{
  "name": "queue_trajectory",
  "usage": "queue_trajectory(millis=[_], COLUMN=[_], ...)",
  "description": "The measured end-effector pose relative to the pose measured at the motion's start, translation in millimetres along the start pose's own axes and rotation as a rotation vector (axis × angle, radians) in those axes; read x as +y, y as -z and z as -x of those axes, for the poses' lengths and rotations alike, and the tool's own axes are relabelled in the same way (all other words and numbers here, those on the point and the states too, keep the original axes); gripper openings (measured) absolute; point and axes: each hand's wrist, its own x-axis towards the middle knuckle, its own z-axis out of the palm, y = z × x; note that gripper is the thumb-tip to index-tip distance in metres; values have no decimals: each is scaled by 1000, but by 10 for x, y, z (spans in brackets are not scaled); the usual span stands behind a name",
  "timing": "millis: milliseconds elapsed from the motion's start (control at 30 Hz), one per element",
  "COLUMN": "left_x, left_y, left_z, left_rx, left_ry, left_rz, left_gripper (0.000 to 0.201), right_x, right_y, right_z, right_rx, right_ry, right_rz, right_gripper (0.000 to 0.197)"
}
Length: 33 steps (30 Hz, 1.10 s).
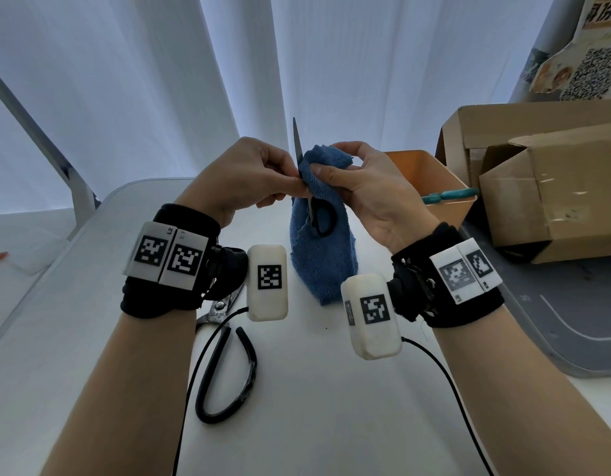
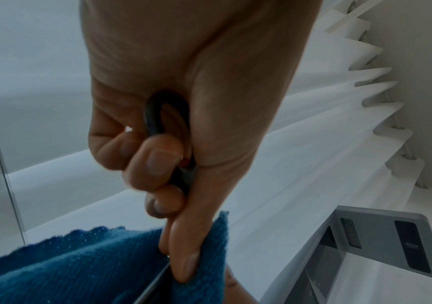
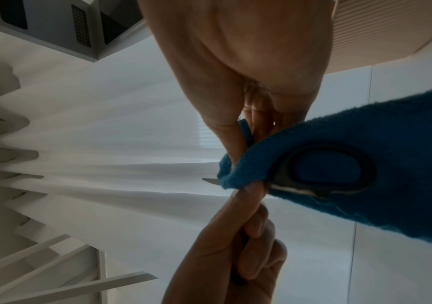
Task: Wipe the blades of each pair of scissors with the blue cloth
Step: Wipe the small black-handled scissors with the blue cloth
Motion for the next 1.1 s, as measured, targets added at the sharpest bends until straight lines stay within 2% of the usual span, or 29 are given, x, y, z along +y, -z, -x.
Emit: queue_trajectory(millis=[167,333,733,1100], left_x=[-4,-8,8,7], left_y=[42,71,68,58], left_z=[13,13,22,17], left_rx=[-12,-12,-2,-8], left_ry=[7,0,-24,-4], left_rz=[-24,9,9,18], left_gripper=[21,21,14,16], right_x=[-26,-51,-55,-58], right_y=[1,-1,-6,10], right_z=[12,36,39,33], right_rx=[-28,-41,-17,2], right_ry=[19,35,59,81], right_rz=[65,14,23,56], right_gripper=[47,48,46,42])
